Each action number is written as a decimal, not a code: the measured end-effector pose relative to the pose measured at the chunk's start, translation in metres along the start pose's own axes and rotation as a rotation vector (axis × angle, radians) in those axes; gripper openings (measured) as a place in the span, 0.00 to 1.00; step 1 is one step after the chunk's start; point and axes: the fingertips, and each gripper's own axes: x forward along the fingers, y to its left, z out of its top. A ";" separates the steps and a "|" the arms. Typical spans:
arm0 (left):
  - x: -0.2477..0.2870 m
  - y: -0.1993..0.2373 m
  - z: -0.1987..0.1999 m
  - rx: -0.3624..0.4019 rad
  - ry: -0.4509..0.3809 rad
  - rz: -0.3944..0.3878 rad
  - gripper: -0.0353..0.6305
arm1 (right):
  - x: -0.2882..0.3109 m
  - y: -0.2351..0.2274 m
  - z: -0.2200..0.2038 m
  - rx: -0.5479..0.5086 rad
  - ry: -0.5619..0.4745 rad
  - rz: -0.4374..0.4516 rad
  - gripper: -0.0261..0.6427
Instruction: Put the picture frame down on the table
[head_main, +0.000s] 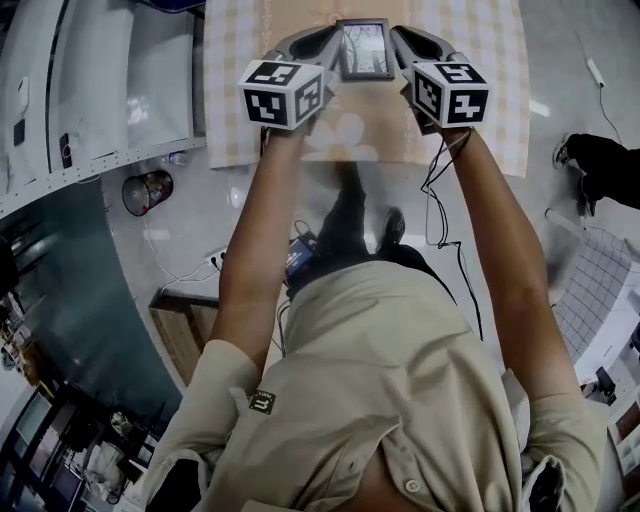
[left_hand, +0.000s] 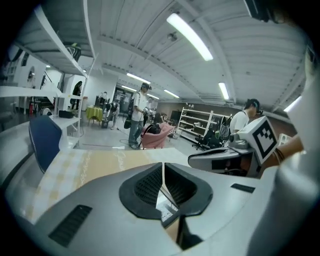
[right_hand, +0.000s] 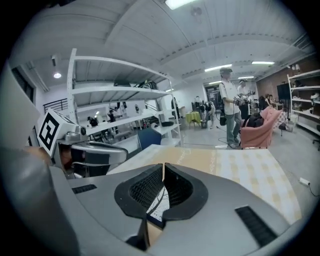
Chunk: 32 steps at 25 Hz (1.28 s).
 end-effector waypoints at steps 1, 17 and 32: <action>-0.007 -0.005 0.010 0.016 -0.027 -0.004 0.09 | -0.006 0.005 0.009 -0.010 -0.021 0.006 0.09; -0.135 -0.098 0.152 0.216 -0.354 -0.053 0.07 | -0.145 0.089 0.140 -0.179 -0.344 0.088 0.08; -0.230 -0.197 0.190 0.364 -0.481 -0.060 0.07 | -0.282 0.142 0.188 -0.297 -0.507 0.149 0.08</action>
